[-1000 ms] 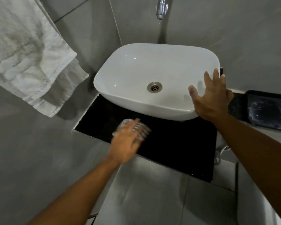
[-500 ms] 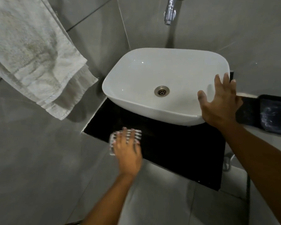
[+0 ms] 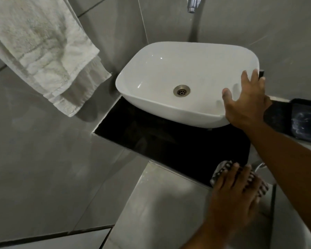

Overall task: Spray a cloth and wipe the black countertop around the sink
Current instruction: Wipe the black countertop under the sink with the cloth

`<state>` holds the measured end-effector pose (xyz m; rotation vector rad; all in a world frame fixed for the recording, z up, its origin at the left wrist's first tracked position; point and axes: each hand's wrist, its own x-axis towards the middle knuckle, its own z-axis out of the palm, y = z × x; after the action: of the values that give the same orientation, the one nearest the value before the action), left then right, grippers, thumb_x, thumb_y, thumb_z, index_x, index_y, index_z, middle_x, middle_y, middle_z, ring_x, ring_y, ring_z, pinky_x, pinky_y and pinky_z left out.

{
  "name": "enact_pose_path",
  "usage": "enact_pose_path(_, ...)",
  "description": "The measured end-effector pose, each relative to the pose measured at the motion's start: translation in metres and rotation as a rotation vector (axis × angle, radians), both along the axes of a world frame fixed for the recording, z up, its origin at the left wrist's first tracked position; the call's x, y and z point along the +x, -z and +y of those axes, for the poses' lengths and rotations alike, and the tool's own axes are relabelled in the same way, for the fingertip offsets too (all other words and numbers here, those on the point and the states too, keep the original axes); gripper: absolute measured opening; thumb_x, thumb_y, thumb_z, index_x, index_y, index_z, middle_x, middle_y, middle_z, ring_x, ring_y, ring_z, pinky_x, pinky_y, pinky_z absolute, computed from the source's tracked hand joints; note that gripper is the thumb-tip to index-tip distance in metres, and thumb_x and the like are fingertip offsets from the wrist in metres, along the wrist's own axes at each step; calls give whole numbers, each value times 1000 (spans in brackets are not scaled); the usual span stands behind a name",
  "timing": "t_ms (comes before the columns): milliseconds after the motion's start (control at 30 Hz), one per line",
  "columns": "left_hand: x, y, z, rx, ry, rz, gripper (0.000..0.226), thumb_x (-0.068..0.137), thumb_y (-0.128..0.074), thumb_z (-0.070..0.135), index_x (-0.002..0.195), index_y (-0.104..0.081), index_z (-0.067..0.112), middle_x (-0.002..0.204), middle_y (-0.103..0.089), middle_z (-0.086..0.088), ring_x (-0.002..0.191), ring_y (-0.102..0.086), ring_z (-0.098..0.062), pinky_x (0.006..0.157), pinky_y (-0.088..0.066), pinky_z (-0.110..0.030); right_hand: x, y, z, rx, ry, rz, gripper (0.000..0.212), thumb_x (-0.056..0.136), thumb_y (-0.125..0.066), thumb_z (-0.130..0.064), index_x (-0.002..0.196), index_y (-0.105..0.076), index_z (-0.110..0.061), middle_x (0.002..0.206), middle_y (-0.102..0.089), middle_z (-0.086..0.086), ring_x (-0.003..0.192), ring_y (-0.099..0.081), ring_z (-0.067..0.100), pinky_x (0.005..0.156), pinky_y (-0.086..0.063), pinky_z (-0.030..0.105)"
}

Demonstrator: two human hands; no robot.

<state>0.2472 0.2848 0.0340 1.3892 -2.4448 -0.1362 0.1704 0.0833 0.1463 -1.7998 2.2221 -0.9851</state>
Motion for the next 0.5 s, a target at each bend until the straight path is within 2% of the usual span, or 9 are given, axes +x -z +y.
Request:
enact_pose_path(67, 30, 2, -12, 42, 135, 22, 47, 100, -38, 43, 143, -43, 28, 156, -36, -3, 145, -26, -27, 114, -26, -43, 1, 0, 0, -14, -14, -10, 75, 88, -44, -51, 151, -28, -13, 162, -16, 12, 147, -11, 36, 114, -18, 54)
enact_pose_path(167, 91, 2, -46, 23, 177, 79, 45, 95, -51, 36, 137, -53, 22, 148, -48, -10, 140, -38, -30, 115, -29, -48, 1, 2, -1, -17, -7, 3, 74, 89, -44, -52, 151, -28, -15, 162, -17, 12, 147, -11, 36, 113, -18, 54)
enact_pose_path(233, 145, -4, -75, 31, 148, 24, 42, 95, -50, 35, 134, -56, 20, 145, -50, -14, 137, -42, -31, 115, -29, -48, 1, 1, 0, -14, -7, 7, 73, 89, -44, -52, 151, -28, -15, 162, -18, 11, 147, -12, 36, 113, -19, 55)
enact_pose_path(300, 198, -13, -101, 59, 78, -87, 47, 95, -47, 36, 138, -52, 19, 150, -44, -13, 140, -37, -30, 117, -26, -45, 1, 1, 1, -5, -11, 10, 73, 90, -44, -51, 151, -28, -16, 162, -17, 11, 148, -11, 36, 112, -19, 56)
enact_pose_path(400, 269, -21, -135, 78, -150, -119, 49, 95, -42, 35, 139, -50, 15, 152, -40, -13, 140, -37, -32, 119, -21, -41, 1, 0, 1, 9, -16, 10, 72, 91, -44, -51, 151, -27, -17, 163, -15, 9, 148, -9, 34, 112, -17, 57)
enact_pose_path(500, 315, -28, -158, 48, -607, -67, 54, 93, -36, 37, 137, -52, 10, 148, -44, -22, 135, -40, -41, 116, -25, -48, 1, 0, 0, 11, -31, 3, 70, 92, -45, -50, 151, -26, -17, 163, -15, 8, 148, -9, 34, 113, -15, 57)
